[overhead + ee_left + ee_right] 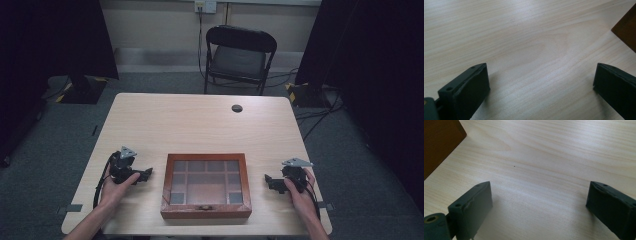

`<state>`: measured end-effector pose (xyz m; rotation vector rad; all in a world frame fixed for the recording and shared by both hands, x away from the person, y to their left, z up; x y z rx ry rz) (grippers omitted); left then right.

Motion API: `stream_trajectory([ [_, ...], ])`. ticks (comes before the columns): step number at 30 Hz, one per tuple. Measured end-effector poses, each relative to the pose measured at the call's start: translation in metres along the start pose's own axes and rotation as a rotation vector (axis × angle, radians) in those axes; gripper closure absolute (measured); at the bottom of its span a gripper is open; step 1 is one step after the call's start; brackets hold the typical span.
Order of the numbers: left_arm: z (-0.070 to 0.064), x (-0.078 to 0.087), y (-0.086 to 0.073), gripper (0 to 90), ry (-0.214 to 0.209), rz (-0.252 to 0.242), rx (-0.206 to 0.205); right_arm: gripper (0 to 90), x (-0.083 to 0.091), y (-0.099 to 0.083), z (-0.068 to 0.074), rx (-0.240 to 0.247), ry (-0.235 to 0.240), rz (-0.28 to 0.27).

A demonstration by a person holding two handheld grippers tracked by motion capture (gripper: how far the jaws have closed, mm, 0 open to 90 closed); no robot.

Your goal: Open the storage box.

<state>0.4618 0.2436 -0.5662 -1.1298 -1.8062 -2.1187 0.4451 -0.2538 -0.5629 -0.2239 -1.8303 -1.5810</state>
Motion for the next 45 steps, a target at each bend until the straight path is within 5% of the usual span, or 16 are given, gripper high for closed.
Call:
stream_trajectory([
  [10,-0.001,0.001,0.001,0.9,-0.003,-0.004,0.013,5.4,0.000,0.000,0.000,0.000,-0.001,0.000],
  [14,0.000,0.008,0.002,19.0,0.007,0.004,0.015,5.4,0.000,0.000,0.000,-0.002,-0.002,0.001],
  [16,-0.005,0.010,0.002,17.0,-0.027,0.011,0.042,5.4,0.000,0.000,0.000,0.000,-0.001,0.000],
  [19,-0.009,0.012,0.003,21.8,-0.043,0.018,0.017,5.3,0.000,0.000,0.000,-0.002,-0.001,0.001],
  [24,-0.024,0.022,0.014,27.7,-0.117,-0.034,0.053,5.2,0.000,0.000,0.000,-0.001,-0.002,0.001],
  [31,-0.044,0.034,0.027,33.1,-0.179,-0.073,0.020,5.1,0.000,0.000,0.000,-0.001,-0.001,0.001],
  [37,-0.057,0.043,0.034,34.9,-0.225,-0.092,0.033,5.1,0.000,0.000,0.000,-0.001,-0.002,0.002],
  [45,-0.085,0.058,0.049,37.8,-0.340,-0.158,0.025,5.2,0.000,0.000,0.000,-0.002,-0.003,0.001],
])
Point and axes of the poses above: each handheld gripper's, and its own axes: x roughly backward along the jaws, y roughly out of its top, z roughly to its left, the point moved 9 cm from there along -x, roughly forward along the jaws, and after that the axes turned 7 degrees about -z, right-handed, at the moved point
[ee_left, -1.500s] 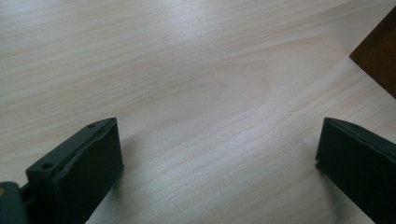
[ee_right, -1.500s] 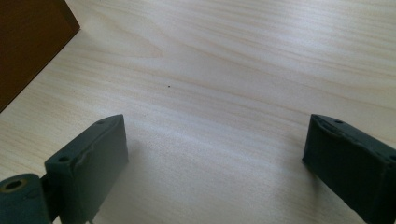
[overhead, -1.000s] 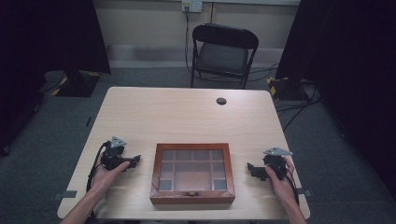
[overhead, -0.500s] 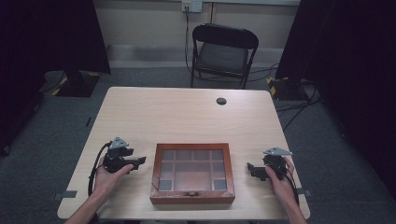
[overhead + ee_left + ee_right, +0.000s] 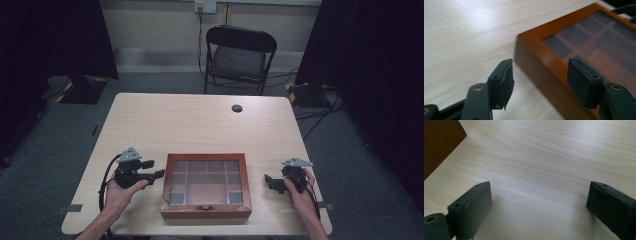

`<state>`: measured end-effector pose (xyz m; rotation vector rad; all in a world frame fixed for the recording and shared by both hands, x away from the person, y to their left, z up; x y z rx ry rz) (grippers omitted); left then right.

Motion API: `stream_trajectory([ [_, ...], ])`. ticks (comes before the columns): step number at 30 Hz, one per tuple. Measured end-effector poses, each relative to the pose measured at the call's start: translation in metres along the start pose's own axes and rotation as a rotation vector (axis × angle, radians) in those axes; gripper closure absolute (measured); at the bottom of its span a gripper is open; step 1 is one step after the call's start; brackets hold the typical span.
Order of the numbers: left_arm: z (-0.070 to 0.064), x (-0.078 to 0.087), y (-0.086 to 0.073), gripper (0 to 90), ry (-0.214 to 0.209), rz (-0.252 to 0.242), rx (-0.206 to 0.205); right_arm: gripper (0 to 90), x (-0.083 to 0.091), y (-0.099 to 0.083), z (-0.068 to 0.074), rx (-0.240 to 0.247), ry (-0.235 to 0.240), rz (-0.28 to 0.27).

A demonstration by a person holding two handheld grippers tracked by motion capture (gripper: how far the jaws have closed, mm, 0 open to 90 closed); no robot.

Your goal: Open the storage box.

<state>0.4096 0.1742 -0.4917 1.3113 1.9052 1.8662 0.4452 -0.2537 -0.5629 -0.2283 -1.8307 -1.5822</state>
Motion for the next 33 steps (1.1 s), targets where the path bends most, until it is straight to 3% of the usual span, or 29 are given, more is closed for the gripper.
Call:
stream_trajectory([
  [2,-0.006,-0.001,0.001,35.6,-0.008,0.014,-0.013,5.2,0.000,0.000,0.000,0.000,0.000,0.000],
  [9,-0.033,-0.002,0.010,35.8,-0.118,-0.006,-0.047,5.1,0.000,0.000,0.000,-0.002,0.000,0.001],
  [15,-0.060,-0.021,0.017,36.5,-0.188,0.023,-0.096,5.1,0.000,0.000,0.000,-0.003,-0.004,0.001],
  [18,-0.069,-0.027,0.019,36.7,-0.223,0.020,-0.094,5.1,0.000,0.000,0.000,-0.004,-0.004,0.001],
  [19,-0.072,-0.029,0.020,36.7,-0.245,0.015,-0.069,5.1,0.000,0.000,0.000,-0.004,-0.004,0.001],
  [21,-0.078,-0.036,0.018,37.0,-0.238,0.035,-0.066,5.1,0.000,0.000,0.000,-0.004,-0.003,0.001],
  [23,-0.084,-0.042,0.017,39.9,-0.251,0.055,-0.087,5.1,0.000,0.000,0.000,-0.004,-0.004,0.001],
  [25,-0.094,-0.046,0.016,41.3,-0.287,0.065,-0.077,5.1,0.000,0.000,0.000,-0.003,-0.004,0.001],
  [28,-0.109,-0.048,0.014,45.0,-0.312,0.071,-0.122,5.1,0.000,0.000,0.000,-0.004,-0.004,0.001],
  [32,-0.128,-0.043,0.009,50.4,-0.380,0.079,-0.150,5.1,0.000,0.000,0.000,-0.004,-0.004,0.001],
  [33,-0.133,-0.041,0.007,51.4,-0.418,0.069,-0.133,5.1,0.000,0.000,0.000,-0.004,-0.004,0.002],
])
Point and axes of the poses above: each handheld gripper's, and its own axes: x roughly backward along the jaws, y roughly out of its top, z roughly to its left, the point moved 9 cm from there along -x, roughly forward along the jaws, and after that the axes turned 7 degrees about -z, right-handed, at the moved point
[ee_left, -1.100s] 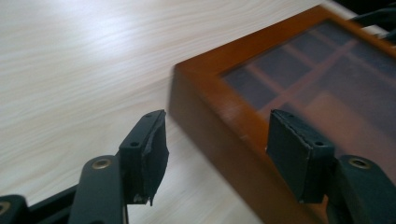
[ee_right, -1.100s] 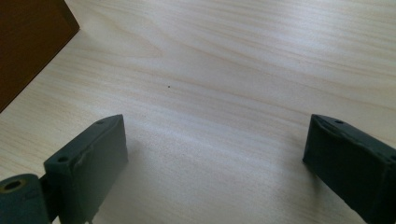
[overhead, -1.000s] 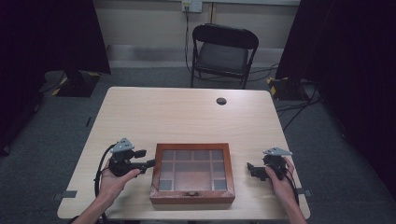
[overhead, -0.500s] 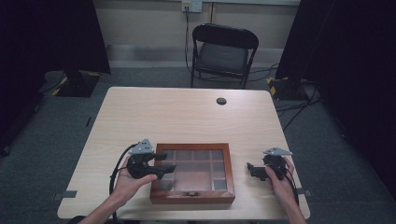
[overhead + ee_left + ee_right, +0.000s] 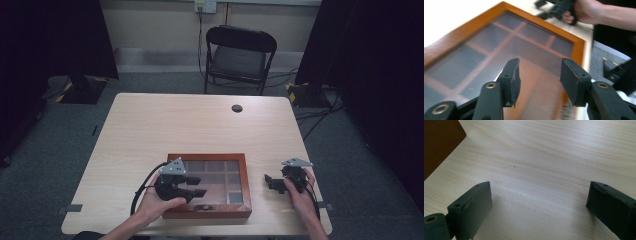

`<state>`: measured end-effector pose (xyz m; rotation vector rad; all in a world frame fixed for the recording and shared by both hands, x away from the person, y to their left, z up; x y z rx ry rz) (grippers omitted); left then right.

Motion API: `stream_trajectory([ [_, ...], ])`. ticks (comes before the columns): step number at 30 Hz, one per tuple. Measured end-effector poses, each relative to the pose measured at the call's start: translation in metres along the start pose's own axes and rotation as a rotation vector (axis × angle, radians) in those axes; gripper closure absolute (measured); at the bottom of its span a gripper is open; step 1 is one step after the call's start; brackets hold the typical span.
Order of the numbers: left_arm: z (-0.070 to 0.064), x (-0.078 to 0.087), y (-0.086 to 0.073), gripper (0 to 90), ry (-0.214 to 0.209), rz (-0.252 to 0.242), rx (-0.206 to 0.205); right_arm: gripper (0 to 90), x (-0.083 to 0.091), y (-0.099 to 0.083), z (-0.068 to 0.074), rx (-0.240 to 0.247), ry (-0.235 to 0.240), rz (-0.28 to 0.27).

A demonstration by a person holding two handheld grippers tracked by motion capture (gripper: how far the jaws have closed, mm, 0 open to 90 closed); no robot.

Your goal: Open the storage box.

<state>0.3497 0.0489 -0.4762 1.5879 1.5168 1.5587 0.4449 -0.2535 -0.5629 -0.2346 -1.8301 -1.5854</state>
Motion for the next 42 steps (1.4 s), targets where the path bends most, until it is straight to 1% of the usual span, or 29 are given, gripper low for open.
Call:
stream_trajectory([
  [2,-0.007,-0.001,-0.003,55.0,-0.053,-0.019,0.049,5.1,0.000,0.000,0.000,0.000,0.000,0.000],
  [3,-0.009,-0.002,-0.005,56.4,-0.054,-0.006,0.036,5.1,0.000,0.000,0.000,0.000,0.000,0.000],
  [4,-0.010,-0.003,-0.008,57.6,-0.042,0.016,-0.006,5.1,0.000,0.000,0.000,0.000,0.000,0.000],
  [5,-0.012,-0.004,-0.010,58.5,-0.039,0.034,-0.034,5.1,0.000,0.000,0.000,0.000,0.000,0.000],
  [6,-0.014,-0.005,-0.011,60.0,-0.054,0.036,-0.029,5.1,0.000,0.000,0.000,0.000,0.000,0.000],
  [8,-0.015,-0.007,-0.013,62.6,-0.047,0.058,-0.059,5.1,0.000,0.000,0.000,0.000,0.000,0.000],
  [10,-0.019,-0.009,-0.015,64.7,-0.067,0.072,-0.066,5.1,0.000,0.000,0.000,0.000,0.000,0.000],
  [11,-0.021,-0.010,-0.016,67.6,-0.072,0.083,-0.083,5.1,0.000,0.000,0.000,0.000,0.000,0.000],
  [12,-0.021,-0.010,-0.016,68.3,-0.072,0.083,-0.083,5.1,0.000,0.000,0.000,0.000,0.000,0.000],
  [13,-0.024,-0.012,-0.019,69.5,-0.077,0.103,-0.102,5.1,0.000,0.000,0.000,0.000,0.001,0.000],
  [14,-0.024,-0.012,-0.019,70.5,-0.077,0.103,-0.102,5.1,0.000,0.000,0.000,0.000,0.001,0.000],
  [16,-0.025,-0.013,-0.022,71.3,-0.073,0.125,-0.121,5.1,0.000,0.000,0.000,0.001,0.001,-0.001],
  [18,-0.026,-0.013,-0.023,74.3,-0.088,0.130,-0.111,5.0,0.000,0.000,0.000,0.001,0.002,-0.001],
  [19,-0.026,-0.013,-0.024,76.0,-0.086,0.137,-0.115,5.0,0.000,0.000,0.000,0.003,0.002,-0.002],
  [20,-0.025,-0.014,-0.024,78.7,-0.076,0.134,-0.133,5.0,0.000,0.000,0.000,0.001,0.003,-0.001],
  [22,-0.026,-0.015,-0.024,79.1,-0.078,0.134,-0.133,5.0,0.000,0.000,0.000,0.003,0.002,-0.002],
  [23,-0.026,-0.015,-0.024,79.8,-0.068,0.142,-0.142,5.0,0.000,0.000,0.000,0.003,0.003,-0.001],
  [24,-0.027,-0.015,-0.024,80.0,-0.069,0.138,-0.138,5.0,0.000,0.000,0.000,0.003,0.003,-0.001],
  [26,-0.028,-0.015,-0.024,80.4,-0.055,0.144,-0.168,5.0,0.000,0.000,0.000,0.003,0.003,-0.001],
  [27,-0.028,-0.016,-0.024,80.6,-0.053,0.142,-0.175,5.1,0.000,0.000,0.000,0.003,0.003,-0.001],
  [31,-0.027,-0.015,-0.023,81.3,-0.070,0.155,-0.152,5.2,0.000,0.000,0.000,0.003,0.002,-0.001],
  [33,-0.027,-0.016,-0.023,81.5,-0.075,0.155,-0.151,6.0,0.000,0.000,0.002,0.000,0.009,0.000],
  [35,-0.027,-0.016,-0.023,81.6,-0.075,0.154,-0.143,7.8,0.001,0.000,0.003,0.003,0.024,0.005],
  [36,-0.026,-0.015,-0.023,81.6,-0.074,0.171,-0.135,9.1,0.002,0.000,0.004,0.008,0.026,0.007],
  [37,-0.026,-0.015,-0.023,81.6,-0.077,0.172,-0.137,12.0,0.003,0.001,0.005,0.007,0.032,0.010],
  [38,-0.026,-0.016,-0.022,81.7,-0.082,0.160,-0.127,14.7,0.004,0.001,0.005,0.005,0.039,0.007],
  [40,-0.027,-0.016,-0.022,81.7,-0.082,0.162,-0.124,14.7,0.005,0.002,0.009,-0.005,0.057,0.017],
  [41,-0.026,-0.016,-0.022,81.7,-0.080,0.171,-0.128,14.6,0.007,0.002,0.014,-0.002,0.092,0.016],
  [42,-0.027,-0.016,-0.020,81.7,-0.087,0.166,-0.118,14.5,0.008,0.003,0.017,0.004,0.105,0.012],
])
Point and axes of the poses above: each handheld gripper's, and its own axes: x roughly backward along the jaws, y roughly out of its top, z roughly to its left, the point moved 9 cm from there along -x, roughly forward along the jaws, and after that the axes turned 7 degrees about -z, right-handed, at the moved point
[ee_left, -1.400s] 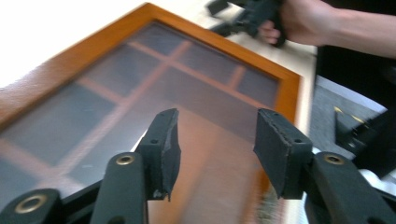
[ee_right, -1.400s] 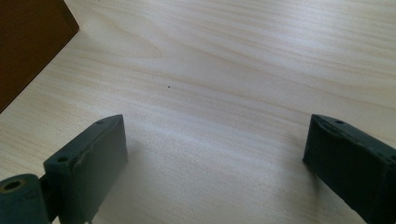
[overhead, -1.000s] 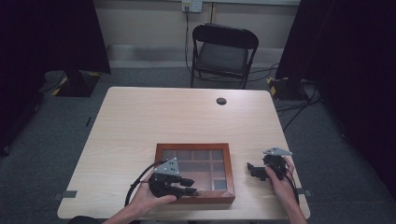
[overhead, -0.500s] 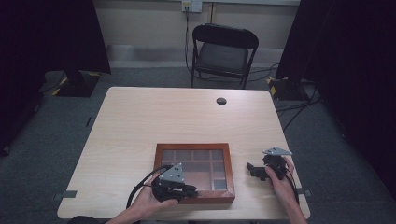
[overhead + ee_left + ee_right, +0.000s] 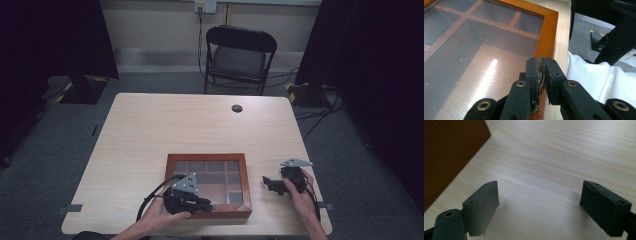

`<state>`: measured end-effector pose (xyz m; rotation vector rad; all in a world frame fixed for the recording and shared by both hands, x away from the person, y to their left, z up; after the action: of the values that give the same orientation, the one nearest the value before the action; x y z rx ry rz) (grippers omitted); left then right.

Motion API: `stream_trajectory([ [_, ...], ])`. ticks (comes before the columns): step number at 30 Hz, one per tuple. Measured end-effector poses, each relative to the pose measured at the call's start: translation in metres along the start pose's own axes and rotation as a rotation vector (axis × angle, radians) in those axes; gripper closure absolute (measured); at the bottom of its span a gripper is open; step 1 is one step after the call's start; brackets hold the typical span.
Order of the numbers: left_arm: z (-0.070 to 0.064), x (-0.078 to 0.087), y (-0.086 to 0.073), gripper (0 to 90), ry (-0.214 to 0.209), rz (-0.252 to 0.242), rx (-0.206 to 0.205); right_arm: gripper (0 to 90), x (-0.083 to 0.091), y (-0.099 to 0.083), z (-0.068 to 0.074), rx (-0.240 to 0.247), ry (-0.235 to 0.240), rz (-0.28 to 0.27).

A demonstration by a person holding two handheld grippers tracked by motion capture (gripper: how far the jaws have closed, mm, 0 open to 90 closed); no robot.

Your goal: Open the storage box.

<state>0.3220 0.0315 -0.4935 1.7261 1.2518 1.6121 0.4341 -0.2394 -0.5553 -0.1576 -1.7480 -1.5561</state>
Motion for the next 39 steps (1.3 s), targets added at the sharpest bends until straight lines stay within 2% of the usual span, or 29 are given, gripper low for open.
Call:
stream_trajectory([
  [1,0.000,0.000,0.000,81.7,0.000,0.000,0.000,14.5,0.000,0.000,0.000,0.000,0.000,0.000],
  [2,0.000,0.000,0.001,81.7,0.002,-0.003,0.007,14.6,0.002,0.003,0.007,0.008,0.032,-0.015],
  [3,0.000,0.001,0.003,81.7,-0.004,-0.003,0.002,14.6,0.002,0.003,0.007,0.008,0.032,-0.015],
  [9,0.000,0.007,0.011,81.8,-0.006,-0.016,-0.002,14.5,0.011,0.014,0.026,0.048,0.115,-0.062],
  [10,0.000,0.008,0.013,81.8,-0.011,-0.020,0.003,14.6,0.014,0.016,0.032,0.059,0.144,-0.061],
  [11,0.000,0.010,0.015,81.8,-0.018,-0.023,0.005,14.6,0.014,0.016,0.032,0.059,0.144,-0.061],
  [12,0.000,0.011,0.018,81.8,-0.021,-0.032,0.011,14.6,0.017,0.020,0.039,0.059,0.176,-0.073],
  [13,0.000,0.012,0.019,81.8,-0.021,-0.031,0.013,14.7,0.017,0.020,0.039,0.059,0.176,-0.073],
  [15,0.000,0.014,0.023,81.8,-0.022,-0.034,0.001,14.6,0.020,0.022,0.047,0.080,0.218,-0.074],
  [20,0.001,0.017,0.029,82.0,-0.040,-0.035,0.002,15.2,0.023,0.025,0.066,0.104,0.296,-0.076],
  [26,0.002,0.021,0.032,82.0,-0.050,-0.037,0.017,20.0,0.027,0.028,0.074,0.139,0.301,-0.092],
  [34,0.003,0.023,0.035,81.9,-0.060,-0.038,0.014,24.0,0.029,0.030,0.075,0.130,0.314,-0.101],
  [37,0.004,0.025,0.039,81.9,-0.061,-0.041,0.006,26.5,0.030,0.031,0.076,0.124,0.327,-0.108],
  [39,0.004,0.028,0.043,81.9,-0.056,-0.042,0.007,21.7,0.032,0.032,0.079,0.123,0.362,-0.113],
])
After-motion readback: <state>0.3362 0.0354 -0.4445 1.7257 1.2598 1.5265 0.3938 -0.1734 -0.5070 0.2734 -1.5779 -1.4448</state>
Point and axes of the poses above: each handheld gripper's, and its own axes: x roughly backward along the jaws, y roughly out of its top, z roughly to its left, the point moved 9 cm from there along -x, roughly forward along the jaws, and after that the axes turned 7 degrees about -z, right-handed, at the moved point
